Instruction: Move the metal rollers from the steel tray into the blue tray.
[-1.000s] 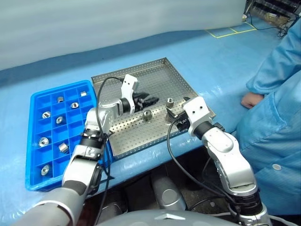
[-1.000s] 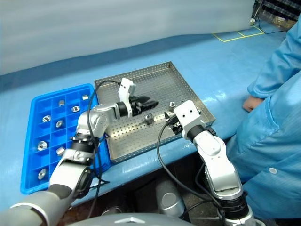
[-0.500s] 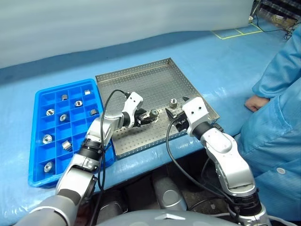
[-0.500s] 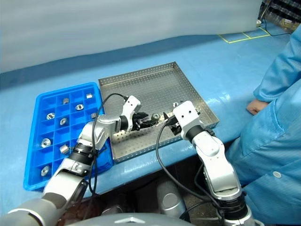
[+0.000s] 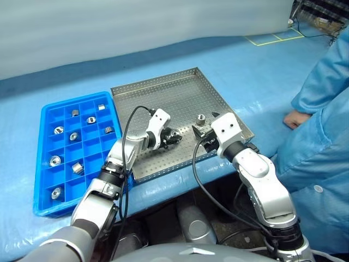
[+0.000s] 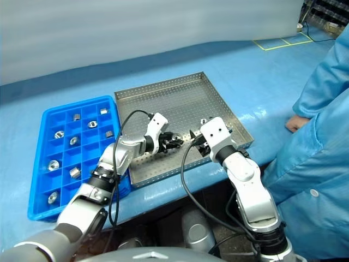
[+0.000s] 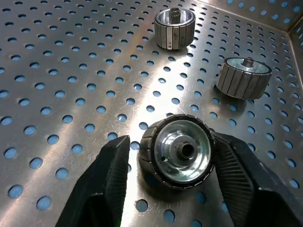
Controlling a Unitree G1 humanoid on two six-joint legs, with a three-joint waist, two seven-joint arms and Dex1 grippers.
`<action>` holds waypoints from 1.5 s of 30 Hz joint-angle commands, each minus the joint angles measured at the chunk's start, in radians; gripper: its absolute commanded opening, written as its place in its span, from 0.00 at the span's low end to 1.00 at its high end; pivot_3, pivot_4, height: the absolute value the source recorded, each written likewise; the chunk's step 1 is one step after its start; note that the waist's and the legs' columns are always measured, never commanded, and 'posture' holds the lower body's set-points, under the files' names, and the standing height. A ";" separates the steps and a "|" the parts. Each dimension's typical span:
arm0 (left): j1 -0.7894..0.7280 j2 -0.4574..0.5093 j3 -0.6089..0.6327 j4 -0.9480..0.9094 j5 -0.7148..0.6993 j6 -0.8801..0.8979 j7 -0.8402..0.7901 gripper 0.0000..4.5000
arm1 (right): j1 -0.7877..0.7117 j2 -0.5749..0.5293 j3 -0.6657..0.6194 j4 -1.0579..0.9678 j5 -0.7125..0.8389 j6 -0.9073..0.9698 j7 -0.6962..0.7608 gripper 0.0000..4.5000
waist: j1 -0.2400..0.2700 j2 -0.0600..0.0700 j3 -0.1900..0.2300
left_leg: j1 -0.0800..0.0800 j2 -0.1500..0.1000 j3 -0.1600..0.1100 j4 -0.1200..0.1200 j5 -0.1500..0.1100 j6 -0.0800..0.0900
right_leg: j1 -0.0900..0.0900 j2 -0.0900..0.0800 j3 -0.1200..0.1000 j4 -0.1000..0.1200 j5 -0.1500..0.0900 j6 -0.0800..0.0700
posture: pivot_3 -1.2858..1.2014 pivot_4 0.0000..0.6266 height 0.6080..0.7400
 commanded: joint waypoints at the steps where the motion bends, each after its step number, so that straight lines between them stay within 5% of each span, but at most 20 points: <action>1: 0.014 0.011 -0.014 -0.005 0.009 0.019 -0.020 0.39 | -0.008 -0.001 0.003 -0.022 -0.004 -0.025 -0.005 0.87 | 0.000 0.000 0.000 | 0.000 0.000 0.000 0.000 0.000 0.000 | 0.000 0.000 0.000 0.000 0.000 0.000 | 0.33 0.24 1.00; 12: 0.036 0.019 0.142 -0.209 -0.104 0.127 0.030 0.39 | -0.008 0.020 0.007 -0.013 0.092 -0.022 0.067 0.87 | 0.000 0.000 0.000 | -0.001 0.000 0.000 0.000 0.000 0.000 | -0.001 0.000 0.000 0.000 0.000 0.000 | 0.35 0.24 1.00; 19: 0.132 0.197 0.226 -0.618 -0.099 0.359 0.152 0.39 | 0.022 -0.066 0.047 -0.016 0.200 -0.012 0.227 0.87 | 0.013 0.000 0.000 | -0.001 0.000 0.000 -0.001 0.000 0.000 | -0.002 0.001 0.001 0.001 0.000 0.000 | 0.37 0.24 1.00; 30: 0.360 0.245 0.357 -0.903 -0.024 0.562 0.399 0.39 | -0.057 -0.060 0.076 0.043 0.236 -0.030 0.255 0.87 | 0.162 0.000 0.000 | -0.001 0.001 -0.001 -0.001 0.000 -0.001 | -0.010 0.002 0.001 0.001 -0.002 -0.005 | 0.43 0.24 1.00; 40: 0.394 0.177 0.294 -0.781 -0.008 0.456 0.440 0.39 | -0.087 -0.060 0.084 0.066 0.216 -0.047 0.232 0.87 | 0.298 0.001 0.000 | -0.001 0.001 0.000 -0.002 -0.001 -0.002 | -0.011 0.001 0.000 0.001 -0.005 -0.011 | 0.43 0.24 1.00; 45: 0.372 0.164 0.312 -0.763 -0.031 0.409 0.434 0.39 | -0.083 -0.064 0.085 0.064 0.209 -0.047 0.221 0.87 | 0.317 0.001 -0.001 | -0.001 0.001 0.000 -0.001 -0.001 -0.002 | -0.011 0.001 0.000 0.001 -0.004 -0.013 | 0.42 0.24 1.00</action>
